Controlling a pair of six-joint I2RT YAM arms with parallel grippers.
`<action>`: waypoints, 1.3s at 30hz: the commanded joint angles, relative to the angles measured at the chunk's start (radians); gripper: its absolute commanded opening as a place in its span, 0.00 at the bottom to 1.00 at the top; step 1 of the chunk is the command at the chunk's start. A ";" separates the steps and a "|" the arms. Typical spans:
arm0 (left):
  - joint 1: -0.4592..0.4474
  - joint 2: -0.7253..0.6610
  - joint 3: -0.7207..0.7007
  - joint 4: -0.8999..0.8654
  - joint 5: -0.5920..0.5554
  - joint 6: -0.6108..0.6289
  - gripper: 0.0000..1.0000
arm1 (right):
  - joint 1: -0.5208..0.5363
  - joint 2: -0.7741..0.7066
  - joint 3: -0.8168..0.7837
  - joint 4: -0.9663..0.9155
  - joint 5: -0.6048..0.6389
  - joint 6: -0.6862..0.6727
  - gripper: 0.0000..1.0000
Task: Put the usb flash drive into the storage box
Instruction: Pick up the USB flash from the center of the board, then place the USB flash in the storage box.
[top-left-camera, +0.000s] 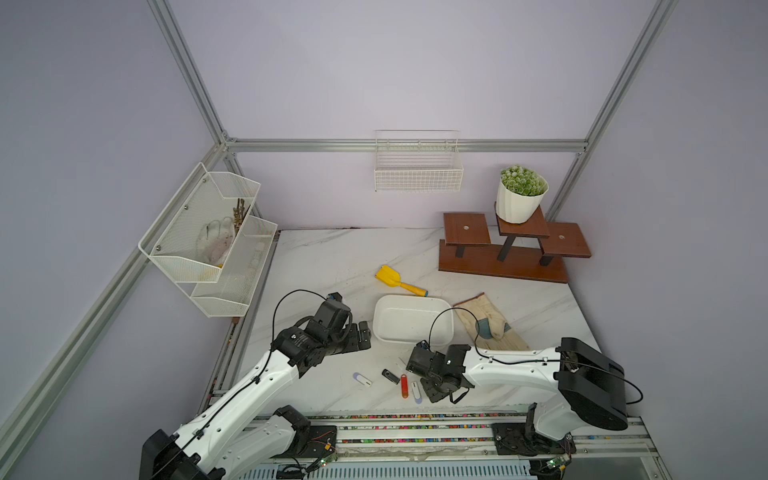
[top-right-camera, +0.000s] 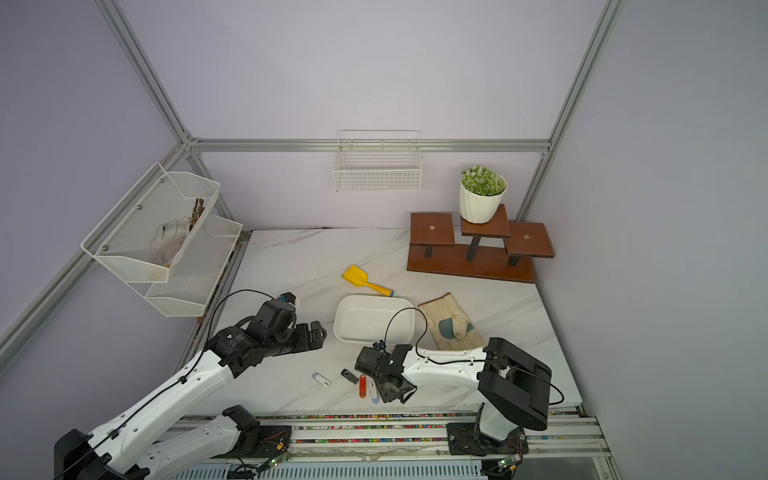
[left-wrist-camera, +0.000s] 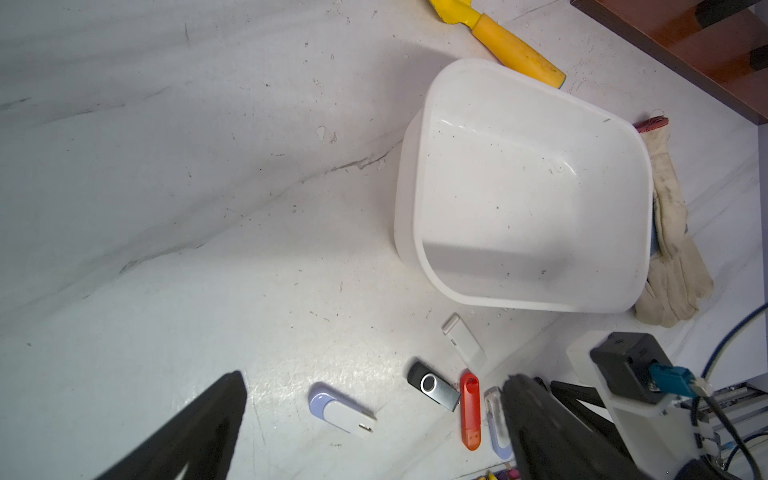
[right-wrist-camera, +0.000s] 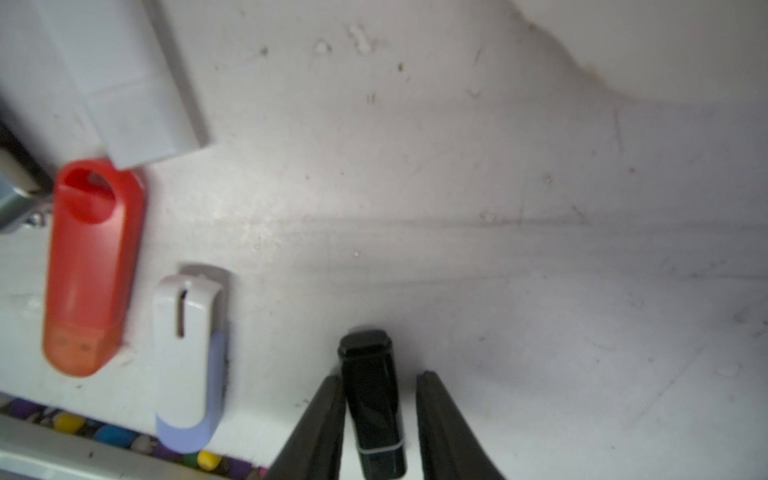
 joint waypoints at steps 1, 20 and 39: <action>-0.006 0.005 -0.002 0.008 -0.023 -0.017 1.00 | -0.006 -0.002 -0.019 0.001 -0.009 -0.011 0.31; -0.007 0.036 0.000 0.009 -0.026 0.000 1.00 | -0.008 -0.027 0.090 -0.089 0.007 -0.001 0.09; -0.025 0.009 -0.028 -0.033 -0.005 0.010 1.00 | -0.223 0.156 0.510 -0.148 0.055 -0.216 0.07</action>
